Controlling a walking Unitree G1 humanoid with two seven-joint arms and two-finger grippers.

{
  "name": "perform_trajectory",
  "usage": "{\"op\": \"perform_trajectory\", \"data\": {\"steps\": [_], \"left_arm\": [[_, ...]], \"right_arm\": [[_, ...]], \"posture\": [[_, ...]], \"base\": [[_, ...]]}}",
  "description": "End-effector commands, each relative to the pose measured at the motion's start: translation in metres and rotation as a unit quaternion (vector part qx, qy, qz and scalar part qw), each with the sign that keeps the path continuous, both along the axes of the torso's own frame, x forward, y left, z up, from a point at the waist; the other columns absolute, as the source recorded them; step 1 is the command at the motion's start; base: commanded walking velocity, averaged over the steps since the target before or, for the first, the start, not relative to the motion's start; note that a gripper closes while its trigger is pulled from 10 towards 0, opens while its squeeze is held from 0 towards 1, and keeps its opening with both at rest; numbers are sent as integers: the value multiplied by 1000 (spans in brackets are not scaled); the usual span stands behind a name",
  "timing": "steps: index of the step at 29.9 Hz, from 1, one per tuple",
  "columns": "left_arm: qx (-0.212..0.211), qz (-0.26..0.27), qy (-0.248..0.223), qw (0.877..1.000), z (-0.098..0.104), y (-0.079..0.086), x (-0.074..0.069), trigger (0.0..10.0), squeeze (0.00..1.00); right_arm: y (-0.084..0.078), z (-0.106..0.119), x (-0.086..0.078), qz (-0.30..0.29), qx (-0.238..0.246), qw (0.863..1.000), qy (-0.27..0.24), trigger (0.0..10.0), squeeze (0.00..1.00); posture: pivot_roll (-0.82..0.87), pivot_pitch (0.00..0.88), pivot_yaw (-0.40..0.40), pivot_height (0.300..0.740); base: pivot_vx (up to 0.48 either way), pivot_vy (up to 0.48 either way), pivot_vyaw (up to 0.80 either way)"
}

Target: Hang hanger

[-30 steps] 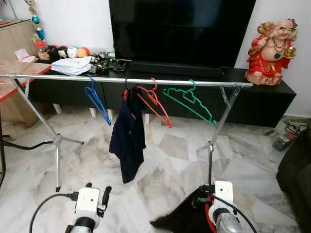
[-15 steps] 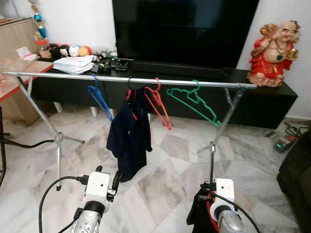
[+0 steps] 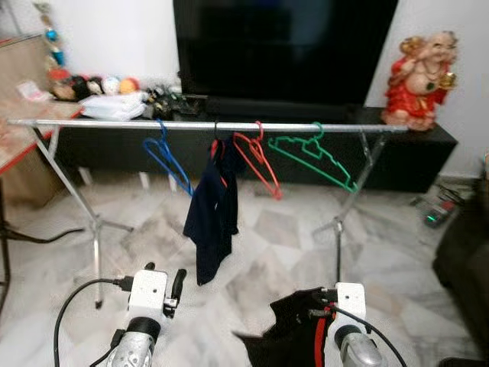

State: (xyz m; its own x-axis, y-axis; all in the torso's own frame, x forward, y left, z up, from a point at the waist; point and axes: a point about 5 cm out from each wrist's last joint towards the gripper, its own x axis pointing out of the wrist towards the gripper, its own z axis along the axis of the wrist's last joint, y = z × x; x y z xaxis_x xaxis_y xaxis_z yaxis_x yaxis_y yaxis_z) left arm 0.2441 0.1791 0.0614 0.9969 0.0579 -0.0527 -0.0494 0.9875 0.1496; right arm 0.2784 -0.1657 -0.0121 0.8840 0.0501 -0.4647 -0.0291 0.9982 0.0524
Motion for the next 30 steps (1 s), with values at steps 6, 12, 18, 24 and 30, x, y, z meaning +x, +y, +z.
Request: {"op": "perform_trajectory", "data": {"steps": [6, 12, 18, 24, 30], "left_arm": [[-17, 15, -16, 1000, 11, 5, 2, 10000, 0], [-10, 17, -19, 1000, 15, 8, 4, 10000, 0], [-13, 22, -18, 1000, 16, 11, 4, 10000, 0], [-14, 28, -19, 999, 17, 12, 6, 10000, 0], [-15, 31, -17, 999, 17, 13, 5, 10000, 0]], "right_arm": [[3, 4, 5, 19, -9, 1000, -9, 10000, 0], [4, 4, 4, 29, -24, 999, -13, 10000, 0], [6, 1, 0, 49, -27, 998, -7, 10000, 0], [9, -3, -2, 65, -15, 998, 8, 10000, 0], [12, -3, -2, 82, -20, 996, 9, 10000, 0]], "posture": [[101, 0, 16, 740], [100, 0, 29, 740], [101, 0, 27, 740], [105, 0, 19, 740], [105, 1, 17, 740]], "base": [[234, 0, 0], [469, 0, 152], [467, 0, 649], [469, 0, 176], [467, 0, 0]]}}
